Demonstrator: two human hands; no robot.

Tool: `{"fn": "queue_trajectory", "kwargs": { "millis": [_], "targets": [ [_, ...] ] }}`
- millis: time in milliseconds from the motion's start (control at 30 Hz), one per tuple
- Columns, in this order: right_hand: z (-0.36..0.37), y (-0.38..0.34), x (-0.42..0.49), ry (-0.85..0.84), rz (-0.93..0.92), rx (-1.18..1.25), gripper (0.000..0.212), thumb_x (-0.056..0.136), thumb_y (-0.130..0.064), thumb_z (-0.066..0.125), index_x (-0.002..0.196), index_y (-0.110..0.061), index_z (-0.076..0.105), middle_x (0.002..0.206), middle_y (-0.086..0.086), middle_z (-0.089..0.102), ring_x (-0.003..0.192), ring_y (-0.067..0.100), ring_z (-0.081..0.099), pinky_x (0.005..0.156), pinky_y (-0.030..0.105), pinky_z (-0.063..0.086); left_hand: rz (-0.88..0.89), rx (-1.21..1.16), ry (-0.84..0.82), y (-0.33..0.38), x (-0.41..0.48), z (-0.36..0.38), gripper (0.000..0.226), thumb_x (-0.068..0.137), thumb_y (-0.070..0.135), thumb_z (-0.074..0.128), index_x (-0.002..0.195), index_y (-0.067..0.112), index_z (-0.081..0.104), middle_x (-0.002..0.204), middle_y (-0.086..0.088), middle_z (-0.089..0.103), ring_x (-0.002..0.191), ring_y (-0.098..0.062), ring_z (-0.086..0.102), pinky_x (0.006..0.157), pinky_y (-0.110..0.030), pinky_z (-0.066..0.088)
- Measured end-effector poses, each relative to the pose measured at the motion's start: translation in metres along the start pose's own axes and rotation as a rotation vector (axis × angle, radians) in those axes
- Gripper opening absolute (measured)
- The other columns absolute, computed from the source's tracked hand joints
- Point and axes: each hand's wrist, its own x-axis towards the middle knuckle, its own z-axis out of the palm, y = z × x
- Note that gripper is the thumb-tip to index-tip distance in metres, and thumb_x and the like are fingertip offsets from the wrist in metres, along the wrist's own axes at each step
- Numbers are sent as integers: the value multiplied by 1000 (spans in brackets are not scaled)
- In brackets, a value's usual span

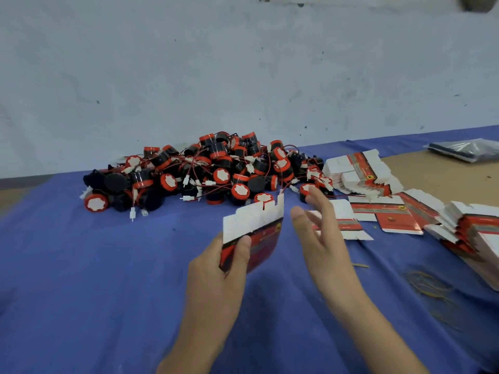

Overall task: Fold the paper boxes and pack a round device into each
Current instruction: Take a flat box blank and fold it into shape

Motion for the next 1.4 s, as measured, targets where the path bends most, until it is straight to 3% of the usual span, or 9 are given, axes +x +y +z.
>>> {"fn": "queue_trajectory", "kwargs": {
  "millis": [100,200,300,433,600,800,933,1167,1400],
  "targets": [
    [20,4,-5,-145,113,82,56,83,-67,60,134,-62,37,116,-32,64,107,-9,62,83,11,50,-161,-191,-139,8,-2,-4,24,99,17,58,106,37,69,97,22,74,90,4,69,68,-5,48],
    [35,8,-9,-229,149,44,96,70,-82,64,152,-48,26,139,-19,55,125,2,55,106,32,46,-302,-348,-236,8,-6,-7,34,95,10,57,107,38,71,101,13,76,94,-7,72,71,-19,57],
    [44,5,-10,-249,194,32,110,59,-91,59,153,-50,20,147,-21,44,131,0,48,110,31,43,-434,-523,-229,7,-6,-14,26,86,19,71,107,35,71,98,3,77,90,-16,74,74,-33,57],
    [54,3,-14,-226,155,23,98,63,-89,57,149,-54,26,139,-27,47,124,-6,52,95,16,45,-397,-615,-263,9,-5,-21,36,68,45,84,102,36,76,98,0,78,90,-18,75,70,-28,59],
    [59,-5,-25,-281,10,180,64,81,-72,55,140,-60,35,133,-26,59,120,-5,58,88,11,49,-231,-517,-108,7,0,-29,57,68,68,56,112,31,61,91,9,75,81,-12,75,57,-19,56],
    [77,-5,-50,-350,-197,-6,57,96,-75,28,149,-54,27,160,-32,13,145,-8,24,109,10,32,-266,-543,-62,3,-1,-29,75,71,89,37,131,47,53,119,17,70,106,-2,68,76,-19,57],
    [74,-5,-45,-231,-249,-99,48,95,-76,32,139,-59,33,144,-29,40,132,2,48,96,10,41,-251,-537,-52,5,-3,-29,90,54,103,38,132,59,49,124,18,67,109,-5,67,75,-21,58],
    [72,0,-41,-148,-256,-90,39,94,-75,35,117,-47,51,147,-27,41,127,1,54,89,13,48,-195,-527,-50,5,-6,-29,87,54,102,43,132,64,45,126,21,65,112,-6,66,88,-34,57],
    [68,1,-40,-128,-292,-189,41,95,-76,27,100,-44,51,143,-29,37,119,-4,54,81,8,46,-216,-537,-80,8,-6,-25,74,69,90,38,137,61,41,114,13,71,101,-11,71,71,-24,59]
  ]
}}
